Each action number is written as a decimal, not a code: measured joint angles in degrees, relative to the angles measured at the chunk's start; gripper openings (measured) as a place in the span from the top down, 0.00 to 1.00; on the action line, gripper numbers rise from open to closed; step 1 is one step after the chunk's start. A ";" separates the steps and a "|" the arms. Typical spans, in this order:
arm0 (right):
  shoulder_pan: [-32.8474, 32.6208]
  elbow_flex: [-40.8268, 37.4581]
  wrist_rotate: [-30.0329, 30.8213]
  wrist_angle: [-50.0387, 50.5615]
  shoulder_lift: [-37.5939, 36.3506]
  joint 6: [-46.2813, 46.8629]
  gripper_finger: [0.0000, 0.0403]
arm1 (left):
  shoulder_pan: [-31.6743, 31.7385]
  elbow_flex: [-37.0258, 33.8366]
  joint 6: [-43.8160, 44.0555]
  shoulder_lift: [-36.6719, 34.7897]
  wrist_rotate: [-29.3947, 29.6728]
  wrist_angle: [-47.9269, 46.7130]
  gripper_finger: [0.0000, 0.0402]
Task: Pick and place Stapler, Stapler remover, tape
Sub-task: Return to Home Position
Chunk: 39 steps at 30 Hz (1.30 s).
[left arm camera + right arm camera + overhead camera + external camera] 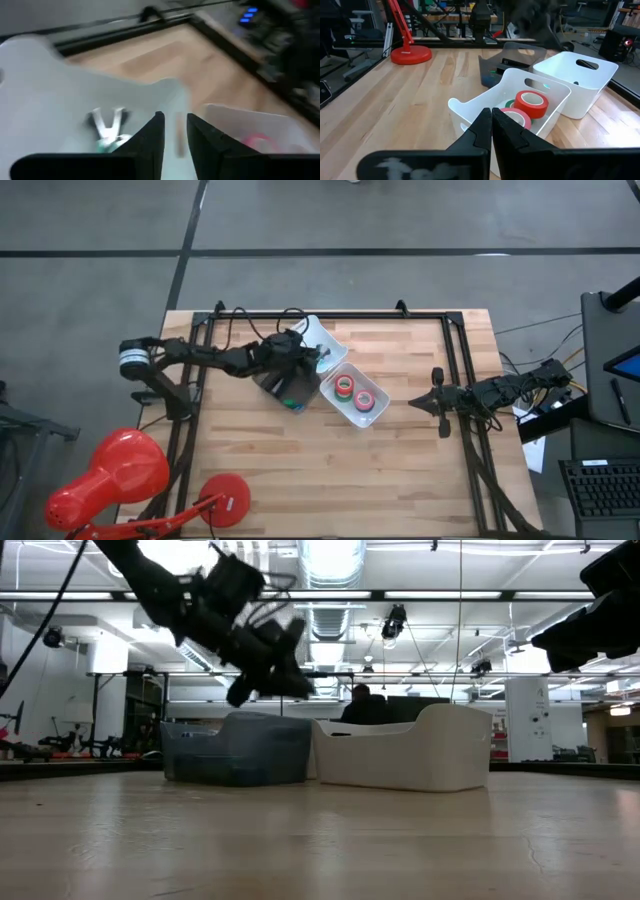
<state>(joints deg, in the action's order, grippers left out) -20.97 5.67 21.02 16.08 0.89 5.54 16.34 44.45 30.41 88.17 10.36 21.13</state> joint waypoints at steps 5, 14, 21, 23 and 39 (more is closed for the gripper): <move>0.02 0.00 0.00 -0.02 0.00 0.00 0.98 | -4.47 -1.61 -6.23 -6.47 -1.18 -0.03 0.90; 0.01 0.00 0.02 0.00 0.00 0.00 0.98 | -24.23 -11.37 -19.29 -21.00 8.07 -0.17 0.99; 0.02 0.00 0.00 0.00 0.00 0.00 0.98 | -32.43 -22.25 -21.14 -34.32 12.05 4.14 0.98; 0.02 0.00 0.00 0.00 0.00 0.00 0.98 | -32.23 -26.16 -20.89 -37.78 12.03 7.02 0.98; 0.00 0.00 0.00 0.00 0.00 0.00 0.98 | -26.92 -42.86 -27.07 -72.74 -4.93 7.38 0.96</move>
<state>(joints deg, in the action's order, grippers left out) -20.97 5.67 21.02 16.08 0.89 5.54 -10.58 1.59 3.34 15.44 5.43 28.51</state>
